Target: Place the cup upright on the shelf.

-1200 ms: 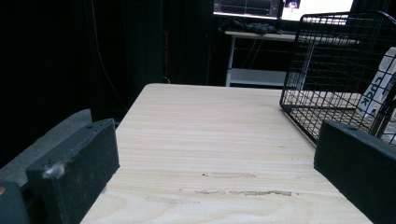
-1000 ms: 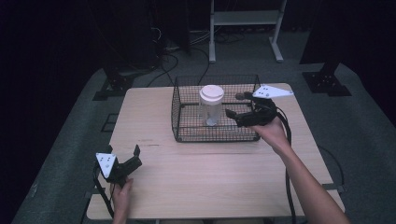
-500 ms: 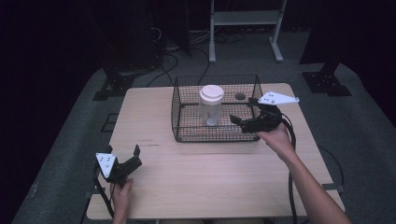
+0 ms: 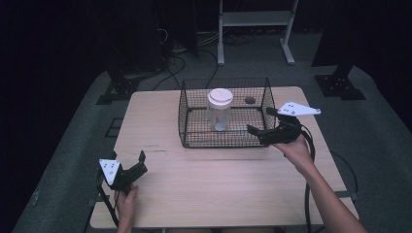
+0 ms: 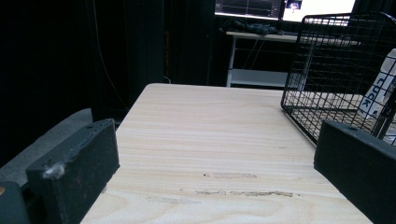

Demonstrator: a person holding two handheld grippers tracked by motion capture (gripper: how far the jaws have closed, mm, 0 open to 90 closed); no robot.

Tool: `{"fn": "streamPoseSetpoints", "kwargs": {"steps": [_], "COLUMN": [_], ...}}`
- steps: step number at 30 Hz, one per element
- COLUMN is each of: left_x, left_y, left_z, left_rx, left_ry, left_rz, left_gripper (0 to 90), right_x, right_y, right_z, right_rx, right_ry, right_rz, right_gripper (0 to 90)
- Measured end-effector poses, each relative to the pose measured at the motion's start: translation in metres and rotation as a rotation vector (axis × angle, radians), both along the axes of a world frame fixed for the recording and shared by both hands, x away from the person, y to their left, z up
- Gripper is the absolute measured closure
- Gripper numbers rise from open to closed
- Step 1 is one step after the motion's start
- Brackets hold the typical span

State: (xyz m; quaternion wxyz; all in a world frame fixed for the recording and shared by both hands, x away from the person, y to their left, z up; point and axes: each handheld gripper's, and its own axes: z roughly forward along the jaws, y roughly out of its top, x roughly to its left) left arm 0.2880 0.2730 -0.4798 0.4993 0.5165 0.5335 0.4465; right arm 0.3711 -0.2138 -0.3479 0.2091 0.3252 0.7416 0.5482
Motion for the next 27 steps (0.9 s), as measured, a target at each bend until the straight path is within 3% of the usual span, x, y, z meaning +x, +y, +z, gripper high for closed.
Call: {"fn": "streamPoseSetpoints", "kwargs": {"steps": [27], "left_x": [0.0], "left_y": [0.0], "left_z": [0.0], "left_rx": [0.004], "left_ry": [-0.001], "left_rz": [-0.003], "left_gripper": [0.0], "right_x": [-0.016], "right_y": [-0.037], "right_z": [-0.02], "right_rx": [0.017], "right_ry": [0.028], "right_rz": [-0.062], "right_gripper": [0.0]}}
